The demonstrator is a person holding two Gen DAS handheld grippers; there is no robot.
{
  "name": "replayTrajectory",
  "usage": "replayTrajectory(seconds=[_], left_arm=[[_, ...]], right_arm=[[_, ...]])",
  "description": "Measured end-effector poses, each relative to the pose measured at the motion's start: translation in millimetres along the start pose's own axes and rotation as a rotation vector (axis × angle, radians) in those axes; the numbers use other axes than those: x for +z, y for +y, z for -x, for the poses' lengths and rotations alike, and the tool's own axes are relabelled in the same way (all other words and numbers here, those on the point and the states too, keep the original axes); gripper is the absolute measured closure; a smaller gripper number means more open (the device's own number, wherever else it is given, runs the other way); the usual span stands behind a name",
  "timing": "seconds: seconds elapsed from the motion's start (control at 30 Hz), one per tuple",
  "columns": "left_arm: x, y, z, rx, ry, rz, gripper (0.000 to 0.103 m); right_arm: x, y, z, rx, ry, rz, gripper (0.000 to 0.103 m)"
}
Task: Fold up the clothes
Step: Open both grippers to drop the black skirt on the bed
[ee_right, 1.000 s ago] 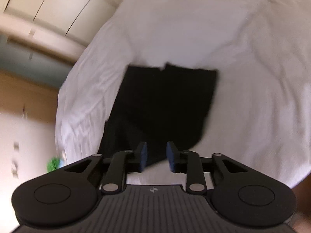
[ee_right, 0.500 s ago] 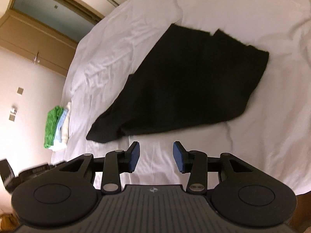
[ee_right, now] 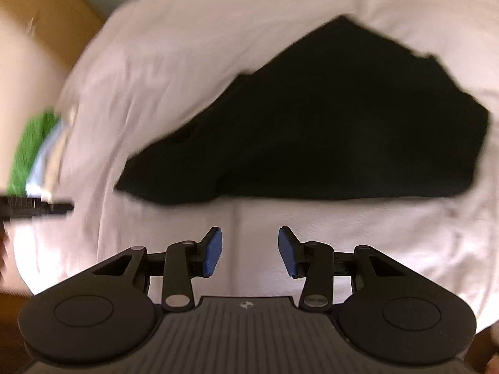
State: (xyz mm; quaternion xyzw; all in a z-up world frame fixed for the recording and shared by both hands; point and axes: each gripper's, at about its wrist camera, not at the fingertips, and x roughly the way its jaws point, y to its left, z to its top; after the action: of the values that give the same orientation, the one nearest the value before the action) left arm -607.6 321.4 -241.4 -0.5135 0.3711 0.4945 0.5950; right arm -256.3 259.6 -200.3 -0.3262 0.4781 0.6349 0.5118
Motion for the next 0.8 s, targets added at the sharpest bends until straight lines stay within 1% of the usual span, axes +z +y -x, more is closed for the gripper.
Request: replayTrajectory(seconds=[0.03,0.1,0.2,0.27,0.33,0.4,0.47,0.53,0.57,0.6,0.63,0.67,0.8], left_arm=[[5,7,-3,-0.009,0.011,-0.013,0.08],[13,18,-9,-0.015,0.027,-0.033,0.08],[25,36,-18,-0.045,0.047,-0.025,0.08],[31,45,-23,-0.058,0.056,-0.017,0.08],[35,53,-27,-0.061,0.066,-0.016,0.08],[40,61,-31,-0.061,0.075,-0.016,0.08],[45,68,-36,-0.057,0.083,-0.016,0.08],[49,73,-39,-0.053,0.09,-0.017,0.08],[51,75,-41,-0.053,0.093,-0.02,0.08],[54,77,-42,-0.052,0.097,-0.024,0.08],[56,77,-45,-0.052,0.101,-0.03,0.08],[59,76,-47,-0.054,0.104,-0.039,0.08],[69,64,-57,-0.074,0.121,-0.084,0.08]], right_arm=[[1,22,-11,-0.01,0.014,0.043,0.059],[7,67,-31,-0.041,0.023,0.174,0.055],[18,119,-56,-0.058,0.021,0.359,0.049],[25,153,-75,-0.066,0.018,0.488,0.048],[27,178,-93,-0.076,0.012,0.598,0.048],[26,201,-114,-0.104,0.002,0.732,0.047],[19,221,-135,-0.144,-0.006,0.879,0.047],[7,233,-156,-0.183,0.017,1.001,0.047],[-1,236,-168,-0.213,0.034,1.065,0.048],[-7,235,-176,-0.237,0.046,1.114,0.055],[-13,233,-181,-0.261,0.057,1.145,0.082],[-15,226,-182,-0.282,0.069,1.129,0.091],[2,173,-131,-0.222,0.009,0.745,0.092]])
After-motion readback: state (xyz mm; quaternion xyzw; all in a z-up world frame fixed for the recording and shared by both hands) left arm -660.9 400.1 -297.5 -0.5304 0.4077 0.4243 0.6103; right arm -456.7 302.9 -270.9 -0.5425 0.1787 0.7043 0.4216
